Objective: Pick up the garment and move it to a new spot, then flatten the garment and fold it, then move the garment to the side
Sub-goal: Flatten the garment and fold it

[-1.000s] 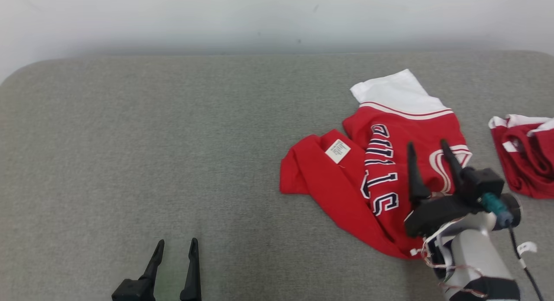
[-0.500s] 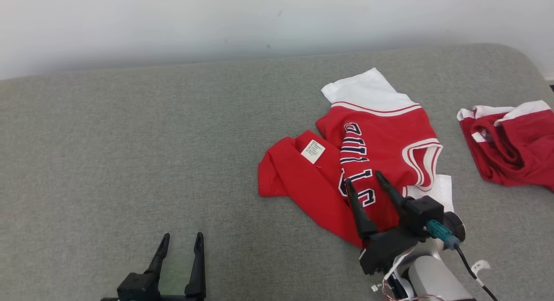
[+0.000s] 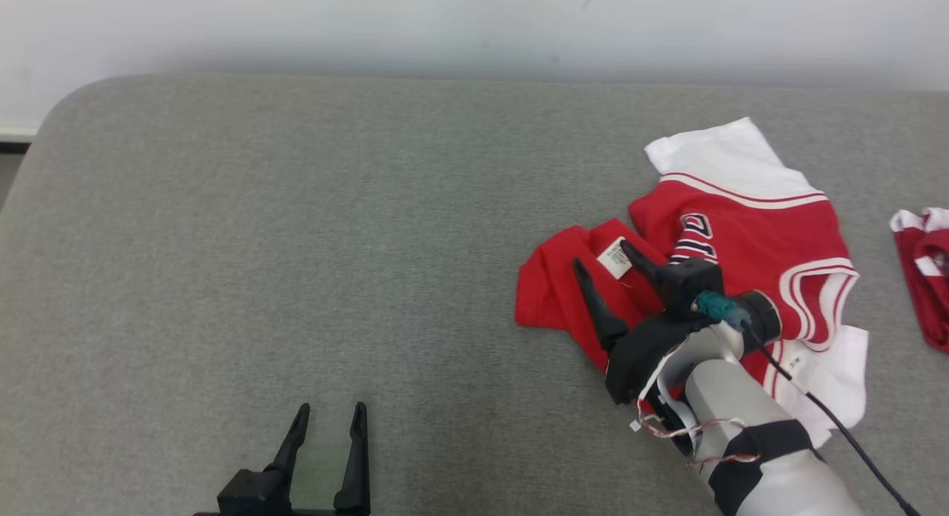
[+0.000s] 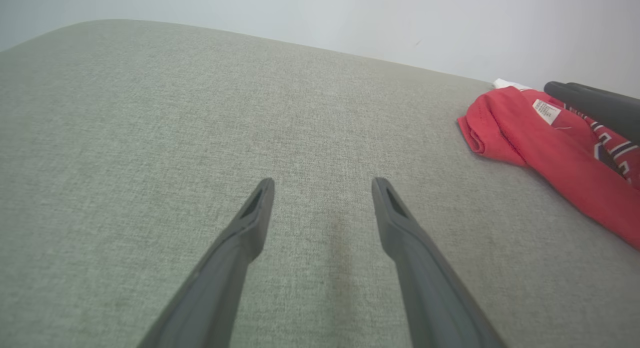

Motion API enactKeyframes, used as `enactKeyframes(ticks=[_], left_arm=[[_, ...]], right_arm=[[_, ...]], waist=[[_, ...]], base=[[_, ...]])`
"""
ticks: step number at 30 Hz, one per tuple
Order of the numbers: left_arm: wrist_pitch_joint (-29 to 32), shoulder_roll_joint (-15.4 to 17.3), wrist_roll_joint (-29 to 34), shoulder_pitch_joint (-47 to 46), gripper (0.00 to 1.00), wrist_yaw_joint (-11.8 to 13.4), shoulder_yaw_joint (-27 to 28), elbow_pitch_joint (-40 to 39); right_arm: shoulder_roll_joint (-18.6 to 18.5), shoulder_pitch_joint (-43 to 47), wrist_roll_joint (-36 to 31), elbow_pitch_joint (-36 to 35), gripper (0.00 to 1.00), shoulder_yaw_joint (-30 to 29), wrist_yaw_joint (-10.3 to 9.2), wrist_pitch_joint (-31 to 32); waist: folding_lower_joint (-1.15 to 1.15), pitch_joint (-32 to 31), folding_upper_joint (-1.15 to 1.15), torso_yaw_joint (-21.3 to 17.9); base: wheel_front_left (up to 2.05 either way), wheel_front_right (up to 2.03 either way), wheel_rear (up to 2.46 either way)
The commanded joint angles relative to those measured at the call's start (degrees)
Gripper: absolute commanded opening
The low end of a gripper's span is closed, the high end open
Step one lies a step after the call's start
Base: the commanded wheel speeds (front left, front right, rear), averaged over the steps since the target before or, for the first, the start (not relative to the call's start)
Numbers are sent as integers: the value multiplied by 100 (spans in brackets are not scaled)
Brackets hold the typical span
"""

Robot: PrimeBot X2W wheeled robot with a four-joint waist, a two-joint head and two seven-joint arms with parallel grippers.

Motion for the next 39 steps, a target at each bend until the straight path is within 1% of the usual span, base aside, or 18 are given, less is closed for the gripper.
enactKeyframes(ticks=[1, 6, 7, 8, 9, 10, 13, 14, 15, 16, 17, 25, 30, 34, 35, 36, 37, 39], left_arm=[[-18, -2, -6, 23, 100, 8, -21, -16], [-18, -2, -52, 74, 100, 62, -80, -26], [-18, -3, -56, 74, 100, 63, -82, -38], [-19, -3, -56, 79, 100, 66, -88, -50], [-19, -2, -58, 100, 100, 70, -77, -53], [-18, -2, -60, 98, 100, 71, -69, -48], [-19, -3, -37, 49, 100, 75, -65, -57], [-18, -2, -39, 31, 100, 83, -64, -60], [-18, -3, -36, 14, 100, 83, -69, -66], [-18, -3, -36, 14, 100, 83, -69, -66], [-18, -2, -36, -4, 100, 85, -65, -72], [-18, -2, 44, 65, 100, 34, 15, -32], [-18, -2, 93, 148, 100, -20, 109, -31], [-18, -1, 127, 222, 100, -48, 215, -13], [-18, -2, 138, 233, 100, -61, 238, -4], [-18, -2, 150, 240, 100, -74, 262, -2], [-18, -2, 160, 254, 100, -73, 287, 2], [-18, -2, 174, 314, 100, -74, 355, 14]], right_arm=[[-14, -127, 51, 119, 100, -11, -14, 27], [-27, -480, 82, 646, 100, 51, -14, 113], [-6, -513, 108, 717, 90, 75, -14, 112], [8, -551, 143, 792, 84, 84, -14, 91], [18, -596, 176, 958, 46, 100, -14, 91], [18, -617, 196, 1032, 42, 99, -14, 71], [25, -653, 206, 1225, 42, 119, -14, 20], [35, -666, 212, 1280, 38, 127, -14, 7], [51, -695, 220, 1331, 20, 141, -14, -7], [51, -695, 220, 1331, 20, 141, -14, -7], [70, -722, 231, 1365, 0, 160, -14, -34], [267, -696, 455, 756, 0, 587, -14, -284], [257, -384, 784, -581, 0, 1145, -14, -299], [-37, 57, 1249, -1473, 0, 2101, -14, -296], [-96, 177, 1521, -1576, 6, 2436, -14, -297], [-168, 227, 1798, -1678, 40, 2780, -14, -273], [-267, 245, 2103, -1804, 100, 3160, -14, -182], [-532, 281, 2801, -2132, 100, 3936, -14, -22]], waist=[[0, 158, 0, 299], [0, 222, 0, 503], [0, 228, 0, 521], [0, 229, 0, 533], [0, 228, 0, 540], [0, 225, 0, 536], [0, 213, 0, 504], [0, 212, 0, 492], [0, 213, 0, 475], [0, 213, 0, 475], [0, 212, 0, 457], [0, 80, 0, 315], [0, -85, 0, 260], [0, -234, 0, 222], [0, -267, 0, 213], [0, -295, 0, 195], [0, -313, 0, 180], [0, -348, 0, 135]], base=[[0, 0, 0], [0, 0, 0], [0, 0, 0], [0, 0, 0], [0, 0, 0], [0, 0, 0], [0, 0, 0], [0, 0, 0], [0, 0, 0], [0, 0, 0], [0, 0, 0], [0, 0, 0], [0, 0, 0], [0, 0, 0], [0, 0, 0], [0, 0, 0], [0, 0, 0], [0, 0, 0]])
